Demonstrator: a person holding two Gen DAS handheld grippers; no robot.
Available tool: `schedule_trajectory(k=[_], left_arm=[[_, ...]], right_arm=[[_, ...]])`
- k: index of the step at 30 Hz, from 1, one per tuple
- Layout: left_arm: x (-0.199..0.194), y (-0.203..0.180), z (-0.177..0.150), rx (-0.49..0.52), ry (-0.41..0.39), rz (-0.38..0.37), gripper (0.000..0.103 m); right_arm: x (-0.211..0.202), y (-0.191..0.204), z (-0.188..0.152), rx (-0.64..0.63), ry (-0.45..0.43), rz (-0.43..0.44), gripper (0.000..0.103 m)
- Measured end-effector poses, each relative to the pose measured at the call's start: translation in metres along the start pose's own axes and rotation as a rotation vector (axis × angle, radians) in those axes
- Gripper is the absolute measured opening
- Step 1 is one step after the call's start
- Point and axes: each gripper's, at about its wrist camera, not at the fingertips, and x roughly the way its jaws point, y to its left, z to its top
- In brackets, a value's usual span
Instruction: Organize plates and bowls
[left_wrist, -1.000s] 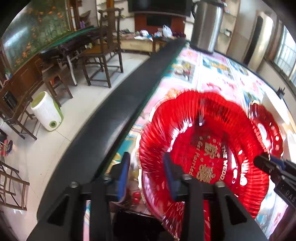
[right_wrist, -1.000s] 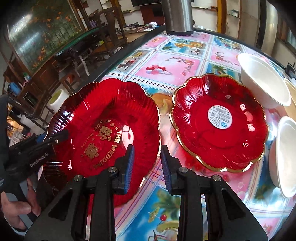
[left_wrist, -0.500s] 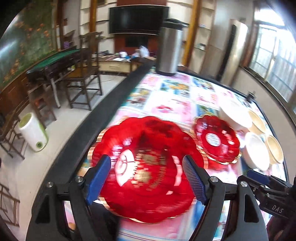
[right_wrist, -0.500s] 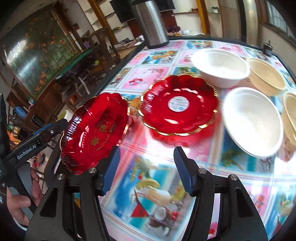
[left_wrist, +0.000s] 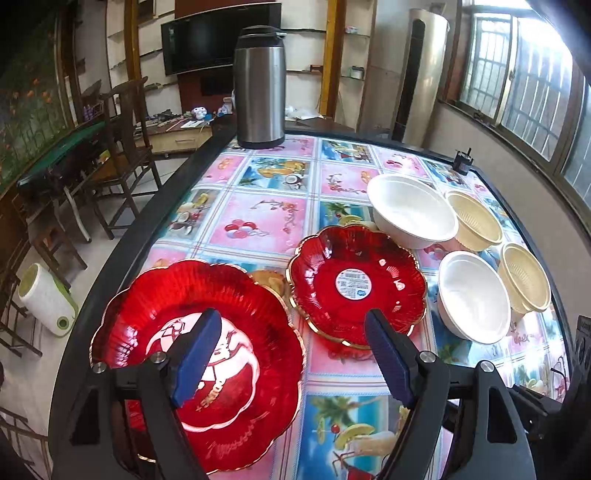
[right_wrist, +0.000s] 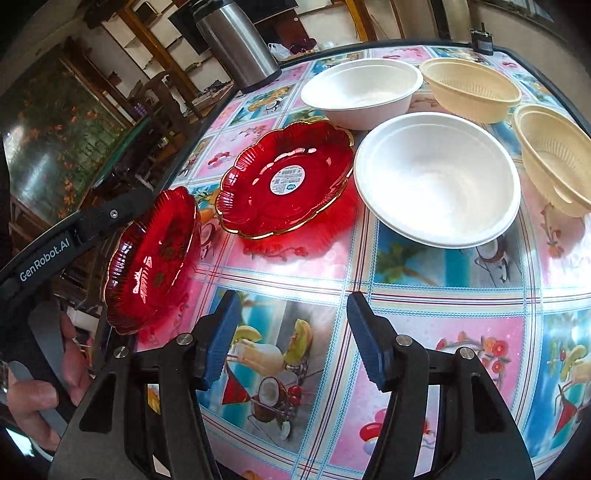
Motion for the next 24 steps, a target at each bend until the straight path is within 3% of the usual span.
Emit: schedule_trajectory(k=[7, 18, 24], left_arm=[[0.023, -0.006, 0.016, 0.011, 0.034, 0.007, 0.080], [0.051, -0.006, 0.034, -0.010, 0.083, -0.040, 0.080], [0.059, -0.006, 0.042, 0.009, 0.077, -0.018, 0.080]], right_arm=[[0.008, -0.007, 0.010, 0.049, -0.012, 0.007, 0.061], [0.021, -0.006, 0.024, 0.073, -0.024, -0.007, 0.061], [0.024, -0.008, 0.026, 0.082, -0.031, -0.010, 0.061]])
